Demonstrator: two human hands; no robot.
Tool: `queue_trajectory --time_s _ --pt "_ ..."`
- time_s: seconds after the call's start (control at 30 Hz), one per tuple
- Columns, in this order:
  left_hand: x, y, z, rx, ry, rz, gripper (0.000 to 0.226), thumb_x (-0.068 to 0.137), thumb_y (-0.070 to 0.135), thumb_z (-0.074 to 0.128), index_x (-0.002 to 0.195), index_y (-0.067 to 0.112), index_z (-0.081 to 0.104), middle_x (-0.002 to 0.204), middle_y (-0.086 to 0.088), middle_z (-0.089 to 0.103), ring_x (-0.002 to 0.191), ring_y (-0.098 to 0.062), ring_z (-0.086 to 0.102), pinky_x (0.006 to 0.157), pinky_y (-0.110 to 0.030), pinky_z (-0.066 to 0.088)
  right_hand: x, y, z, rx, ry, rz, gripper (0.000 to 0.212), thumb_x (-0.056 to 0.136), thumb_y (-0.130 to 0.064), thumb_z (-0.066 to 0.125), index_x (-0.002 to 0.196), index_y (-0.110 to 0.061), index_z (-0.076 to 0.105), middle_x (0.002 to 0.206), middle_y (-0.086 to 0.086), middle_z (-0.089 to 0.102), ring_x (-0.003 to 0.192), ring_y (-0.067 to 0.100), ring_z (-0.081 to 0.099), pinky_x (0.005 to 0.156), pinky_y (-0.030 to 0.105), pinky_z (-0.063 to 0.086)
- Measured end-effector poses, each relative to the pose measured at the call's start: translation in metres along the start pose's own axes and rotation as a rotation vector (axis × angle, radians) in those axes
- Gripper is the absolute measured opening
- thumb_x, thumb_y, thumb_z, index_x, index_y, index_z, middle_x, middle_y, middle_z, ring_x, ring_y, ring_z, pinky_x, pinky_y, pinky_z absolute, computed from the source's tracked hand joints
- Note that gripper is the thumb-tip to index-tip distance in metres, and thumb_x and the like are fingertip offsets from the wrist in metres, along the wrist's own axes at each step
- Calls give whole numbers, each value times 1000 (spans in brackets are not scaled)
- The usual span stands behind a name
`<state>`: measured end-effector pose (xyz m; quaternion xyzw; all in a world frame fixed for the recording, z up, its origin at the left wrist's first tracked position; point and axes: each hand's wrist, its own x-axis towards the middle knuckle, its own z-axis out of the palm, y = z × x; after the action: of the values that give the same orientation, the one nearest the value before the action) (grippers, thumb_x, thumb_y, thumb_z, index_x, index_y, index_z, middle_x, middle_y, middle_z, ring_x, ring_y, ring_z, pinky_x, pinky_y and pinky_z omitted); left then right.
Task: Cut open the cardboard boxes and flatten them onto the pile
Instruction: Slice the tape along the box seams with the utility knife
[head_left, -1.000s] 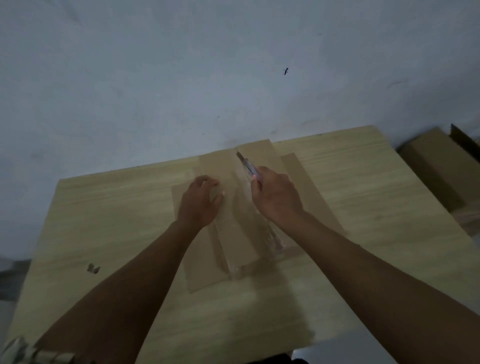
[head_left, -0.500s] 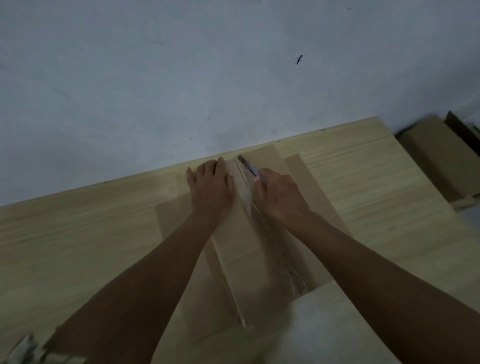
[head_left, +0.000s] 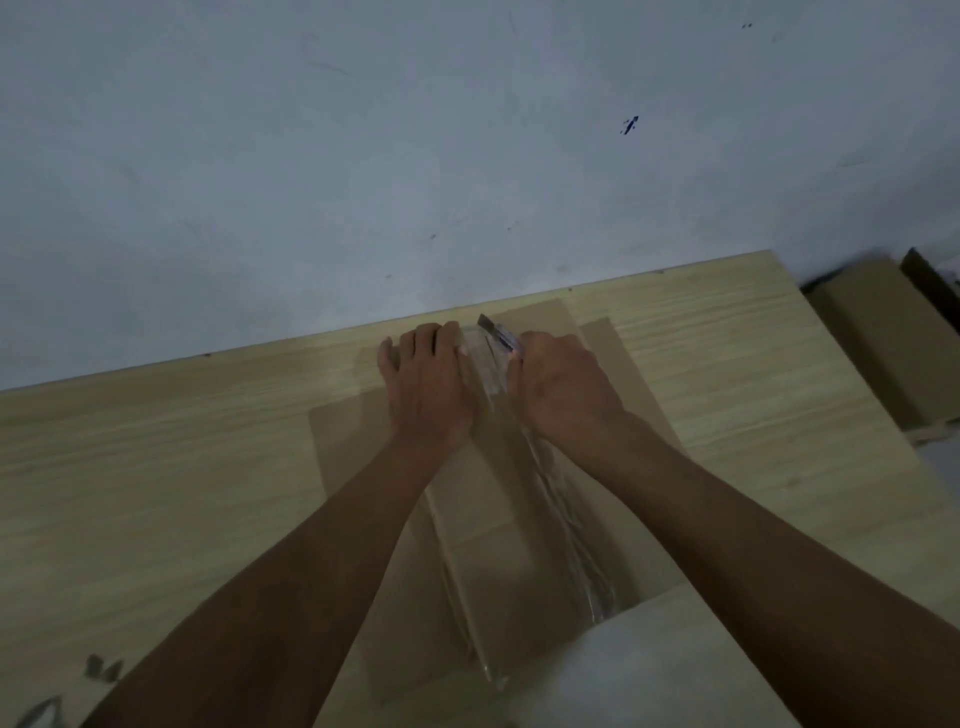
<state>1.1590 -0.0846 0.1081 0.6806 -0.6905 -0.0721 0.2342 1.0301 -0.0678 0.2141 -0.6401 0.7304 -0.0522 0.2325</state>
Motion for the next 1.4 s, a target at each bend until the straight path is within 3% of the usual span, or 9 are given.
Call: queue_trajectory --time_s 0.27,0.5,0.63,1.0,1.13,1.27,1.4 --pt "0 1 -1 -17 8 -2 46 94 32 31 124 13 60 118 -8 62 112 -31 53 113 -54 24 -11 -9 -8 -27 -22 20 36 105 -28 40 131 -11 57 121 14 57 111 35 57 78 32 37" --pt "-1 1 0 -21 36 -11 38 93 29 40 120 13 62 114 -9 63 109 -31 54 112 -55 27 -11 -23 -20 -26 -66 -10 33 103 -29 42 118 -5 60 115 16 59 108 38 60 80 37 44" --pt "0 -1 2 -13 43 -2 40 94 31 37 119 14 62 114 -9 63 109 -32 55 112 -53 26 -10 -26 -24 -17 -91 4 33 104 -27 43 121 -5 60 119 17 58 110 38 58 77 32 38" --pt "0 -5 8 -23 86 17 44 96 32 37 124 13 64 118 -9 65 112 -31 57 112 -53 26 -17 -19 -29 0 -129 32 29 103 -25 45 123 -10 60 108 13 56 108 36 58 76 32 38" --pt "-1 -6 9 -15 103 29 43 97 31 40 126 12 65 118 -9 66 112 -31 57 112 -53 28 -18 -16 -28 -15 -141 55 23 103 -31 43 108 -13 57 98 9 46 92 31 51 75 33 39" --pt "-1 -8 9 -26 80 22 45 98 32 39 131 12 64 123 -8 65 118 -31 57 115 -54 25 -18 -13 -25 -23 -124 59 25 103 -27 44 112 -10 59 109 13 57 95 32 57 74 33 41" --pt "-2 -7 7 -23 67 22 49 96 33 38 132 11 63 124 -10 65 118 -34 56 114 -57 28 -21 -9 -27 -45 -155 71 22 102 -21 47 118 -10 58 116 12 53 102 32 56 75 33 38"
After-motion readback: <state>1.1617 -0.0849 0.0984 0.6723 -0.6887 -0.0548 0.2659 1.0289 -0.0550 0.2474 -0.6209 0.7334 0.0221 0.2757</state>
